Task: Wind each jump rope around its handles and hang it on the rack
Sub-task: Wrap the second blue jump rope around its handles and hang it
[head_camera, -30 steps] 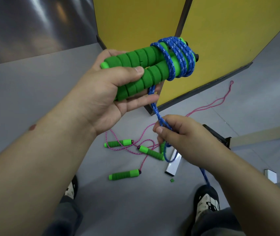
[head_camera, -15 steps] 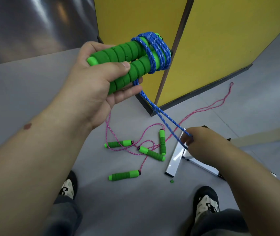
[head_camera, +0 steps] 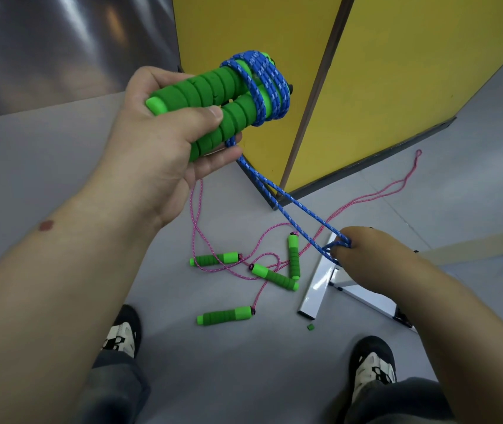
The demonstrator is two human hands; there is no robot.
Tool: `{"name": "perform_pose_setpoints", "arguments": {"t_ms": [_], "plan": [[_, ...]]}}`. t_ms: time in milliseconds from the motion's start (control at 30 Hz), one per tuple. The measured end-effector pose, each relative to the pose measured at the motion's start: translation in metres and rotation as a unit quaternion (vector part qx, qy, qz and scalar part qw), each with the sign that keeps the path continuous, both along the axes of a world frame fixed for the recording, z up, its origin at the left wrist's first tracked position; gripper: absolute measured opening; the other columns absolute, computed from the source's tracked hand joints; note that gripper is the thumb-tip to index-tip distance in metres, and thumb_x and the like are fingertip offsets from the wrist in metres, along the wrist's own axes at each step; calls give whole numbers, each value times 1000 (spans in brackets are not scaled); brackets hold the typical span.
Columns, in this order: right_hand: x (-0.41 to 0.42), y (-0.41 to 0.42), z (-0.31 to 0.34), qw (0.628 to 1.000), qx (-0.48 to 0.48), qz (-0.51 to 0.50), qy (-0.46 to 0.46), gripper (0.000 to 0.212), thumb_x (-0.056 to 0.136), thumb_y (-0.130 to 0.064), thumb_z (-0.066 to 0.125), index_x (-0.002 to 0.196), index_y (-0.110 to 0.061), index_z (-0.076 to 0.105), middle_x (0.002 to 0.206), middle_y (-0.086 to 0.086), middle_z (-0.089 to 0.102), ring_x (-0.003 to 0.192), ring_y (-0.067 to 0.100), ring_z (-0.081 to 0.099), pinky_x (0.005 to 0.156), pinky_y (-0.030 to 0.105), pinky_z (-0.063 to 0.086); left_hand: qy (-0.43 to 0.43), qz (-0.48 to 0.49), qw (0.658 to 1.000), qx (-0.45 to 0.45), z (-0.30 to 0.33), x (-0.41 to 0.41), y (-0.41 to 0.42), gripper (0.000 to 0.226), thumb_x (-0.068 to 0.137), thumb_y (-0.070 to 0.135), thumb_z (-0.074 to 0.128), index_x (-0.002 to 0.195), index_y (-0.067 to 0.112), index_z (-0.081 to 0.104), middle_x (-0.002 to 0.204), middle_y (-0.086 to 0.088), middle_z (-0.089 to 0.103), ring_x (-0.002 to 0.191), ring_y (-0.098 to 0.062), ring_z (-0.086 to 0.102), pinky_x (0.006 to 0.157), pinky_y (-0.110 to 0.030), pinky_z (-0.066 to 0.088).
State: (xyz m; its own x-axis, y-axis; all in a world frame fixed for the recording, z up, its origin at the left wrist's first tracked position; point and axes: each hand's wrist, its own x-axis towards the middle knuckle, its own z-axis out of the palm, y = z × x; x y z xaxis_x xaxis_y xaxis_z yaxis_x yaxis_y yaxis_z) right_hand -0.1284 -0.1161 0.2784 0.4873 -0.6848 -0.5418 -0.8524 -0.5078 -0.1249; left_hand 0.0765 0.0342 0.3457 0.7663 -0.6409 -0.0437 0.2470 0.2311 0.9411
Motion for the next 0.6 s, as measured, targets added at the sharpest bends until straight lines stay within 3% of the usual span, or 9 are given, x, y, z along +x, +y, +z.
{"name": "perform_pose_setpoints", "arguments": {"t_ms": [200, 333, 500, 600], "plan": [[-4, 5, 5, 999, 5, -10, -30, 29, 105, -25, 43, 77, -17, 45, 72, 2, 44, 59, 14, 37, 53, 25, 30, -25, 16, 1000, 6, -1, 2, 0, 32, 94, -6, 64, 100, 22, 52, 128, -22, 64, 94, -47, 75, 78, -53, 64], [-1, 17, 16, 993, 55, -4, -106, 32, 103, -44, 44, 87, -17, 50, 73, 2, 44, 61, 15, 38, 56, 29, 35, -40, 7, 999, 21, -3, 0, -1, 32, 93, -7, 65, 100, 23, 53, 130, -22, 63, 93, -45, 76, 78, -54, 64], [0, 19, 19, 983, 117, -5, -138, 28, 105, -39, 36, 102, -17, 52, 80, 6, 49, 68, 18, 43, 65, 34, 39, -56, -15, 998, 39, -9, -4, -4, 32, 91, -6, 67, 100, 22, 55, 134, -24, 60, 97, -45, 75, 78, -54, 64], [-2, 21, 20, 977, 124, 35, -168, 23, 107, -39, 39, 103, -22, 54, 76, 0, 48, 66, 14, 43, 61, 29, 38, -55, -23, 997, 44, -10, -6, -4, 33, 92, -7, 67, 98, 24, 56, 136, -22, 59, 99, -45, 74, 77, -52, 64]]}}
